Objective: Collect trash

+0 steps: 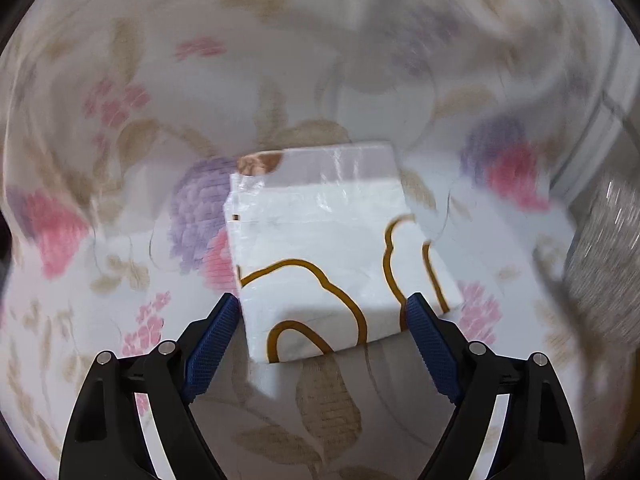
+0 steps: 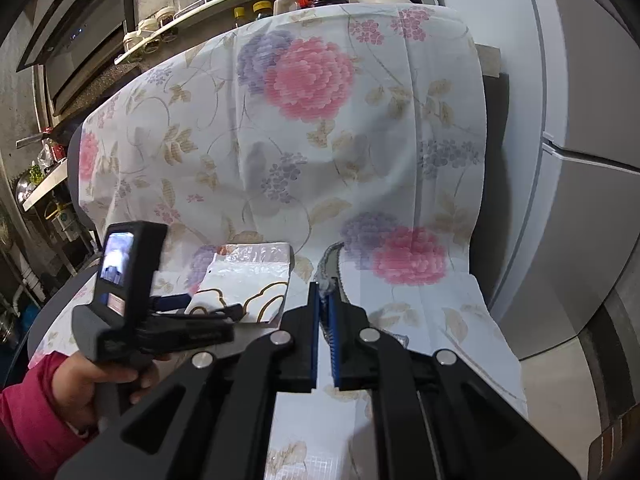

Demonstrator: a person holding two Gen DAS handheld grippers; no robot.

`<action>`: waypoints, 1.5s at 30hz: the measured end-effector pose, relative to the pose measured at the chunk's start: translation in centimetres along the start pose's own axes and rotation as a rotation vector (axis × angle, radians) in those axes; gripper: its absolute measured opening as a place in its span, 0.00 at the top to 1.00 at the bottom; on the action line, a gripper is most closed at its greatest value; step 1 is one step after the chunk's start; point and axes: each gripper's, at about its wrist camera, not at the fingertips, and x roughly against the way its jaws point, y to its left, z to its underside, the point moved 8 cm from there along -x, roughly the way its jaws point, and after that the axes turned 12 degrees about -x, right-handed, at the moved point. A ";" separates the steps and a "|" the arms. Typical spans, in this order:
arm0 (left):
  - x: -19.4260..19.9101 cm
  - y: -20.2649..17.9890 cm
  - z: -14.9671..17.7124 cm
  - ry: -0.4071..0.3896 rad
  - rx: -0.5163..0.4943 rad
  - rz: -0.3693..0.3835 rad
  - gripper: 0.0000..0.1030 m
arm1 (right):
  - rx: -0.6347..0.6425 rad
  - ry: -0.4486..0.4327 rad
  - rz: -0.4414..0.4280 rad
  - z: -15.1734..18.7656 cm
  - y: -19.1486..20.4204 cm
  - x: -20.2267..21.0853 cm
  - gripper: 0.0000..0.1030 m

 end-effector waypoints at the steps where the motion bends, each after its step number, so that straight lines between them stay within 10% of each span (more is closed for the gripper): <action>1: -0.2 -0.4 0.0 0.014 -0.027 -0.026 0.20 | -0.002 0.002 -0.004 0.0 0.1 -0.1 0.95; 6: -0.5 -1.8 -0.6 0.024 -0.098 -0.055 0.40 | -0.006 0.015 -0.007 0.5 0.1 -0.4 0.95; 10: -0.2 -3.1 -0.9 0.012 -0.141 -0.021 0.93 | -0.016 0.017 -0.001 0.7 -0.2 -0.3 0.95; 13: 1.1 -3.1 -1.4 -0.035 -0.102 0.037 0.97 | -0.020 0.001 0.007 0.3 -0.5 0.6 0.95; 22: 12.6 -2.5 1.2 -0.227 0.004 0.211 0.98 | -0.074 -0.035 -0.031 0.4 -0.4 5.5 0.95; 39: 19.4 -7.9 10.5 -0.231 -0.026 0.414 0.97 | -0.132 -0.082 0.011 5.7 -1.1 15.6 0.95; 43: 16.5 -12.3 13.0 -0.112 -0.114 0.454 0.87 | -0.148 -0.066 0.031 7.1 -1.8 16.0 0.95; 45: 15.7 -13.2 13.6 -0.085 -0.159 0.399 0.58 | -0.155 -0.070 0.033 7.3 -2.3 16.5 0.95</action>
